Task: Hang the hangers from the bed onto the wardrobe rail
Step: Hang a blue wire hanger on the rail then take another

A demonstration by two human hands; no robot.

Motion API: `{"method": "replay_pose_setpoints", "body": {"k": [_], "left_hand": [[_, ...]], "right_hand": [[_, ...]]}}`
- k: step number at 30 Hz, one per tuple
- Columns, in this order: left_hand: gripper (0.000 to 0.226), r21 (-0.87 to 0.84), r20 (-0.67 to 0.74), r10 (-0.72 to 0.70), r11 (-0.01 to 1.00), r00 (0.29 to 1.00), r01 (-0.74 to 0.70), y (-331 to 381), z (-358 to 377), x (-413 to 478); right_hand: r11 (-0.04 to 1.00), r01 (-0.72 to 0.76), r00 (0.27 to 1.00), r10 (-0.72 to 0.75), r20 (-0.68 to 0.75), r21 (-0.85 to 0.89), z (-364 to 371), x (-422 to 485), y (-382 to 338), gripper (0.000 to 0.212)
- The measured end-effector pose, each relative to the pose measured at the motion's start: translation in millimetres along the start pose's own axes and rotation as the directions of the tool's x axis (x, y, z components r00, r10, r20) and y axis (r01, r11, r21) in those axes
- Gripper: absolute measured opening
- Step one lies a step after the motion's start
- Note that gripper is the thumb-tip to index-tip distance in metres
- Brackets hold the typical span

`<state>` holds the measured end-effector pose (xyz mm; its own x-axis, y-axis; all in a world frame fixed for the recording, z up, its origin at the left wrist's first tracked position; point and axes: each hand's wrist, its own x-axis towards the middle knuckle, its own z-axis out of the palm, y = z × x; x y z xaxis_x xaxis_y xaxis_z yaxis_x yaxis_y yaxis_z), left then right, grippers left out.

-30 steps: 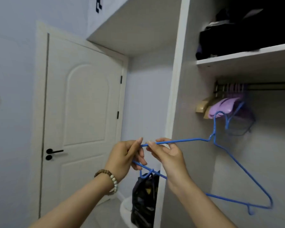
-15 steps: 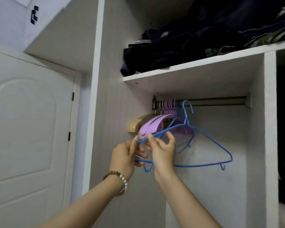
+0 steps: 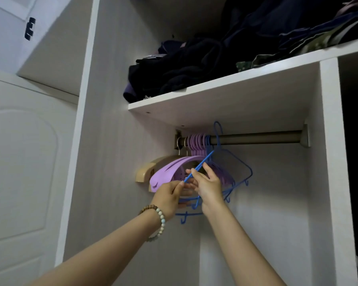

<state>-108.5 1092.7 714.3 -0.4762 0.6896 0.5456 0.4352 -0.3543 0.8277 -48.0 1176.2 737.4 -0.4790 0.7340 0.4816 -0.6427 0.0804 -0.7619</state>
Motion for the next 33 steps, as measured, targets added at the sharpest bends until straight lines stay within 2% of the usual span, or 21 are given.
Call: {"method": "replay_pose_setpoints", "body": {"k": [6,11,15,20,24,28,33], "left_hand": [[0.035,0.092,-0.009,-0.062,0.994,0.998,0.062,-4,2,19],[0.035,0.123,0.021,-0.152,0.981,0.988,0.149,-16,-5,15],[0.029,0.157,0.025,-0.18,0.972,0.983,0.174,-17,-14,7],[0.026,0.214,-0.034,-0.124,0.968,0.992,0.128,-4,-32,-8],[0.033,0.229,-0.061,-0.105,0.967,0.993,0.117,7,-62,-27],[0.031,0.222,-0.125,-0.04,0.973,0.991,0.067,23,-103,-54],[0.039,0.318,-0.225,0.032,0.947,0.974,0.043,37,-182,-105]], "right_hand": [[0.997,-0.078,0.997,0.078,0.002,-0.028,-6,23,6,0.06],[0.986,-0.121,0.993,0.119,-0.026,-0.117,-13,22,22,0.059],[0.98,-0.073,0.997,0.066,-0.044,-0.184,-14,13,33,0.057],[0.95,0.056,0.99,-0.092,-0.106,-0.307,-5,-4,30,0.057],[0.916,0.134,0.982,-0.174,-0.072,-0.379,13,-25,23,0.057],[0.902,0.224,0.969,-0.247,-0.015,-0.369,51,-52,18,0.058],[0.906,0.212,0.977,-0.195,0.082,-0.366,119,-98,35,0.068]]}}
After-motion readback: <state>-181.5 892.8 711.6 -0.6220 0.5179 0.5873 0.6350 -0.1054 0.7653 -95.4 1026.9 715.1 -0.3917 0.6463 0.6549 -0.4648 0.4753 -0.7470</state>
